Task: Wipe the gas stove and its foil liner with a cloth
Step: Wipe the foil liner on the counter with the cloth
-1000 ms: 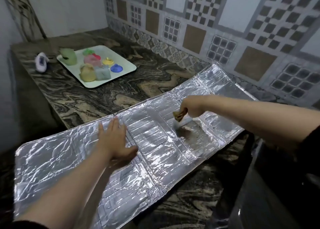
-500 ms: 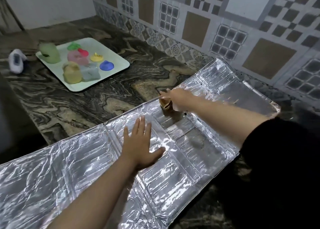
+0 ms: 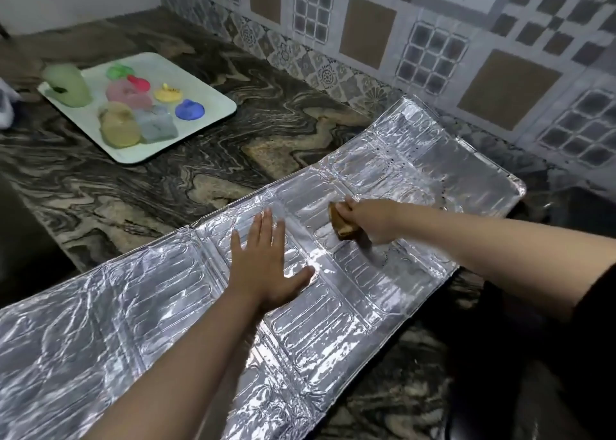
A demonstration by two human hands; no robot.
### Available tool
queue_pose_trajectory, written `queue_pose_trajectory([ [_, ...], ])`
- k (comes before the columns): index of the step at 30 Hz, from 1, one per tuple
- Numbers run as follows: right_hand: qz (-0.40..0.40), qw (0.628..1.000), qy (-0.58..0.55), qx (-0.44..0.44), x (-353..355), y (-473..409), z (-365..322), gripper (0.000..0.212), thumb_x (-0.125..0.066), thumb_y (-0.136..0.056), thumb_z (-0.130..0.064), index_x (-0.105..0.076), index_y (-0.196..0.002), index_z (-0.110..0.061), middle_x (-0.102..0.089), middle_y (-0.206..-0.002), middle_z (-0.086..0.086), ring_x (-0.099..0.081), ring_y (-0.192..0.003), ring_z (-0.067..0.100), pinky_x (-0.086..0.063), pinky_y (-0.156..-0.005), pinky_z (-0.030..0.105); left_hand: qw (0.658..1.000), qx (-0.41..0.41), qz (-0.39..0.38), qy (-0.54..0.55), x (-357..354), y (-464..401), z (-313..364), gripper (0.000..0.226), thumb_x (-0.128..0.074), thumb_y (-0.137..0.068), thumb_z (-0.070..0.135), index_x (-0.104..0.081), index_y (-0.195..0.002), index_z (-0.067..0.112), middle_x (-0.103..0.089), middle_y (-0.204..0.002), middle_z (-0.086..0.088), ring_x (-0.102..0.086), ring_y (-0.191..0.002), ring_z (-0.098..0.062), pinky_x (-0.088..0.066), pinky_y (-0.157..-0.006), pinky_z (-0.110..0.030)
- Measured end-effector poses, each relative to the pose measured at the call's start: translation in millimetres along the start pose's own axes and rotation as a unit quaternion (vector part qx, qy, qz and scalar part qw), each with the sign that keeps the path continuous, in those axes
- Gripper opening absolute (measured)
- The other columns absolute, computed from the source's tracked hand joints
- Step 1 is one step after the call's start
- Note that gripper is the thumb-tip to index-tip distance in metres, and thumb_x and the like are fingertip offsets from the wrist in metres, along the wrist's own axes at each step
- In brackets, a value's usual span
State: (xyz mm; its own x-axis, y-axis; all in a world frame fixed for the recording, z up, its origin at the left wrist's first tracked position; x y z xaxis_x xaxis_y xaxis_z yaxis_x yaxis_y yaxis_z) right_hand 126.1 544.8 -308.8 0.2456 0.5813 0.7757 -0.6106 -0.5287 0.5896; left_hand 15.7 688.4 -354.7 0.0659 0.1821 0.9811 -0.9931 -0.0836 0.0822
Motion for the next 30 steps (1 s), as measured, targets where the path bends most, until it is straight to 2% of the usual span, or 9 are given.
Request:
queue_pose_trajectory([
  [4, -0.047, 0.998, 0.022, -0.024, -13.8, 28.0, -9.5, 0.088, -0.056, -0.090, -0.010, 0.006, -0.151, -0.002, -0.010, -0.157, 0.023, -0.052, -0.121, 0.033, -0.046, -0.094, 0.037, 1.000, 0.001, 0.008, 0.007, -0.5, -1.8, 0.1, 0.112, -0.007, -0.068, 0.087, 0.005, -0.154, 0.017, 0.020, -0.159, -0.007, 0.017, -0.147, -0.022, 0.005, -0.115, -0.060],
  [9, -0.109, 0.992, 0.050, -0.045, -23.1, 55.5, -25.0, 0.068, -0.060, -0.087, -0.009, -0.027, -0.145, 0.003, -0.032, -0.149, 0.019, -0.046, -0.126, 0.032, -0.044, -0.096, 0.035, 1.000, 0.003, 0.006, -0.001, 0.3, -1.3, 0.5, 0.113, -0.005, -0.066, 0.087, 0.005, -0.154, 0.017, 0.020, -0.159, -0.007, 0.016, -0.148, -0.021, 0.004, -0.115, -0.059],
  [15, -0.189, 0.980, 0.052, -0.040, -45.3, 67.2, -23.1, 0.034, -0.062, -0.086, -0.018, -0.062, -0.116, -0.002, -0.064, -0.118, 0.011, -0.063, -0.105, 0.028, -0.046, -0.078, 0.030, 1.000, -0.002, 0.014, 0.007, 0.4, -1.2, 0.6, 0.112, -0.009, -0.068, 0.086, 0.004, -0.155, 0.017, 0.019, -0.159, -0.007, 0.015, -0.148, -0.022, 0.005, -0.114, -0.059],
  [18, -0.262, 0.963, -0.001, -0.059, -53.5, 73.3, -12.2, 0.029, -0.058, -0.088, -0.014, -0.063, -0.115, -0.004, -0.064, -0.101, 0.011, -0.061, -0.087, 0.029, -0.045, -0.071, 0.028, 1.000, -0.002, 0.016, 0.007, 0.5, -1.5, 0.1, 0.111, -0.009, -0.068, 0.087, 0.004, -0.155, 0.018, 0.019, -0.159, -0.007, 0.016, -0.148, -0.021, 0.004, -0.115, -0.059],
  [20, -0.297, 0.951, -0.026, -0.083, -47.7, 72.5, 0.9, 0.031, -0.052, -0.088, -0.008, -0.062, -0.117, 0.000, -0.065, -0.098, 0.013, -0.056, -0.072, 0.026, -0.046, -0.057, 0.025, 1.000, -0.001, 0.015, 0.006, 0.4, -1.9, 0.2, 0.111, -0.008, -0.068, 0.087, 0.004, -0.155, 0.018, 0.019, -0.159, -0.007, 0.016, -0.147, -0.021, 0.004, -0.115, -0.059],
  [22, -0.247, 0.963, -0.047, -0.098, -19.0, 68.0, 14.8, 0.029, -0.051, -0.085, -0.003, -0.063, -0.111, 0.004, -0.062, -0.087, 0.012, -0.053, -0.061, 0.021, -0.045, -0.046, 0.021, 1.000, 0.000, 0.012, 0.000, 0.4, -2.0, 0.3, 0.111, -0.007, -0.068, 0.086, 0.005, -0.154, 0.018, 0.020, -0.159, -0.007, 0.017, -0.147, -0.021, 0.004, -0.115, -0.059],
  [25, -0.129, 0.981, -0.116, -0.085, 36.5, 59.4, 25.9, 0.028, -0.048, -0.085, -0.001, -0.063, -0.108, 0.000, -0.058, -0.078, 0.005, -0.052, -0.062, 0.016, -0.043, -0.051, 0.021, 1.000, -0.002, 0.015, 0.000, -0.1, -1.9, 0.0, 0.110, -0.009, -0.069, 0.086, 0.004, -0.154, 0.018, 0.019, -0.159, -0.007, 0.017, -0.147, -0.021, 0.005, -0.115, -0.059],
  [28, 0.009, 0.976, -0.201, -0.082, 80.3, 40.4, 31.5, 0.022, -0.045, -0.086, 0.001, -0.061, -0.097, -0.009, -0.056, -0.076, 0.002, -0.052, -0.064, 0.016, -0.041, -0.050, 0.021, 1.000, -0.003, 0.024, 0.011, 0.6, -2.8, -0.3, 0.110, -0.011, -0.069, 0.086, 0.001, -0.155, 0.018, 0.017, -0.160, -0.007, 0.015, -0.148, -0.021, 0.004, -0.114, -0.059],
  [30, 0.095, 0.973, -0.200, -0.057, 100.8, 24.8, 24.1, 0.032, -0.045, -0.084, 0.002, -0.067, -0.102, -0.015, -0.059, -0.079, 0.003, -0.054, -0.073, 0.021, -0.041, -0.056, 0.025, 1.000, -0.003, 0.025, 0.010, 0.9, -3.3, -0.5, 0.110, -0.010, -0.069, 0.087, 0.001, -0.155, 0.018, 0.018, -0.160, -0.006, 0.015, -0.148, -0.021, 0.004, -0.114, -0.059],
])
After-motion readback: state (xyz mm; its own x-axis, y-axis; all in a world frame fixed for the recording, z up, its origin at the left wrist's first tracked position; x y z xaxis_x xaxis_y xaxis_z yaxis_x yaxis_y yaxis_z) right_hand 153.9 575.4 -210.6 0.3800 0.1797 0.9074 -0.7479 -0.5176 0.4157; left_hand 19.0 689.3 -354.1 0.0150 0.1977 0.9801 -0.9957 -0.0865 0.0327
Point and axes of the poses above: each hand's wrist, its own y-axis away from the middle knuckle, its own x-axis out of the back of the hand, z = x × y, the point moved 8 cm from there along -y, towards the middle knuckle
